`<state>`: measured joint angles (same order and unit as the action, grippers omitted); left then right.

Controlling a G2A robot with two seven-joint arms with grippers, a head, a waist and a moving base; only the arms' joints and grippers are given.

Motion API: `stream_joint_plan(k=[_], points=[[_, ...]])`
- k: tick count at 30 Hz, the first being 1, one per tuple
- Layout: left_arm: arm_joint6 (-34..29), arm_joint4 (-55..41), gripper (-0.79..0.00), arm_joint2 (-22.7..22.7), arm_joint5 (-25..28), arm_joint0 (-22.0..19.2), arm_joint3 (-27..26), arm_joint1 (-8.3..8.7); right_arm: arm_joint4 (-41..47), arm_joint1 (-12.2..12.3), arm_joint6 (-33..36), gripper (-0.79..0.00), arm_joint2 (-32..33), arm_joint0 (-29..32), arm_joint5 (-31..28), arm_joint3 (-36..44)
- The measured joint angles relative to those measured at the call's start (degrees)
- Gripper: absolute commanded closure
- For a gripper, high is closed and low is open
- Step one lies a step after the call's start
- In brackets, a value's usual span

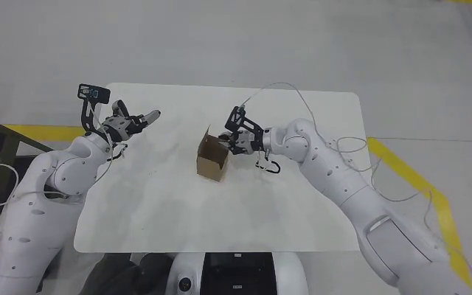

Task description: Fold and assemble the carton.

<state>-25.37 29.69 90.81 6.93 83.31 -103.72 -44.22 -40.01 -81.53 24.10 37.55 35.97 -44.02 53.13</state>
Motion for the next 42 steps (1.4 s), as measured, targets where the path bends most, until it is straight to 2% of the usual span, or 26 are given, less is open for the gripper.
stream_joint_plan(k=[3, 7, 11, 17, 21, 25, 26, 27, 28, 29, 30, 33, 36, 39, 42], points=[[0.0, 0.0, -0.785, 0.0, 0.0, 0.0, 0.0, 0.0, -0.26, 1.0, -1.88, 0.0, 2.09, 3.05, 2.54, 3.81], [0.0, 0.0, -0.785, 0.0, 0.0, 0.0, 0.0, 0.0, -1.43, 3.0, -3.86, 0.0, 6.19, 10.0, 9.77, 13.06], [0.0, 0.0, -0.785, 0.0, 0.0, 0.0, 0.0, 0.0, -1.36, 5.38, -3.07, 0.0, 11.47, 20.86, 19.46, 26.0], [0.0, 0.0, -0.785, 0.0, 0.0, 0.0, 0.0, 0.0, -3.32, 7.37, -2.04, 0.0, 17.06, 33.58, 32.36, 39.99], [0.0, 0.0, -0.785, 0.0, 0.0, 0.0, 0.0, 0.0, -4.49, 7.57, -2.44, 0.0, 17.71, 37.82, 38.64, 43.46], [0.0, 0.0, -0.785, 0.0, 0.0, 0.0, 0.0, 0.0, -4.37, 7.13, -4.26, 0.0, 16.83, 39.04, 43.52, 43.39], [0.0, 0.0, -0.785, 0.0, 0.0, 0.0, 0.0, 0.0, -4.2, 6.91, -4.61, -0.092, 16.35, 38.97, 44.72, 42.92], [0.0, 0.0, -0.785, 0.0, 0.0, 0.0, 0.0, 0.0, -3.93, 6.74, -4.87, -0.145, 15.99, 38.86, 45.59, 42.53], [0.0, 0.0, -0.785, 0.0, 0.0, 0.0, 0.0, 0.0, -3.49, 6.56, -4.99, -0.573, 15.61, 38.73, 46.35, 42.15], [0.0, 0.0, -0.785, 0.0, 0.0, 0.0, 0.0, 0.0, -2.92, 6.33, -5.02, -0.757, 15.15, 38.49, 47.28, 41.72], [0.0, 0.0, -0.785, 0.0, 0.0, 0.0, 0.0, 0.0, -2.78, 6.17, -5.04, -0.785, 14.83, 38.28, 48.06, 41.48], [0.0, 0.0, -0.785, 0.0, 0.0, 0.0, 0.0, 0.0, -2.75, 5.72, -4.95, -0.785, 13.73, 37.71, 49.7, 41.33], [0.0, 0.0, -0.785, 0.0, 0.0, 0.0, 0.0, 0.0, -2.37, 5.51, -5.11, -0.785, 13.23, 37.63, 48.96, 42.0], [0.0, 0.0, -0.785, 0.0, 0.0, 0.0, 0.0, 0.0, -2.57, 5.67, -5.54, -0.785, 13.49, 38.44, 46.44, 43.49], [0.0, 0.0, -0.785, 0.0, 0.0, 0.0, 0.0, 0.0, -3.98, 6.33, -4.59, -0.785, 14.54, 38.92, 40.3, 44.82]])
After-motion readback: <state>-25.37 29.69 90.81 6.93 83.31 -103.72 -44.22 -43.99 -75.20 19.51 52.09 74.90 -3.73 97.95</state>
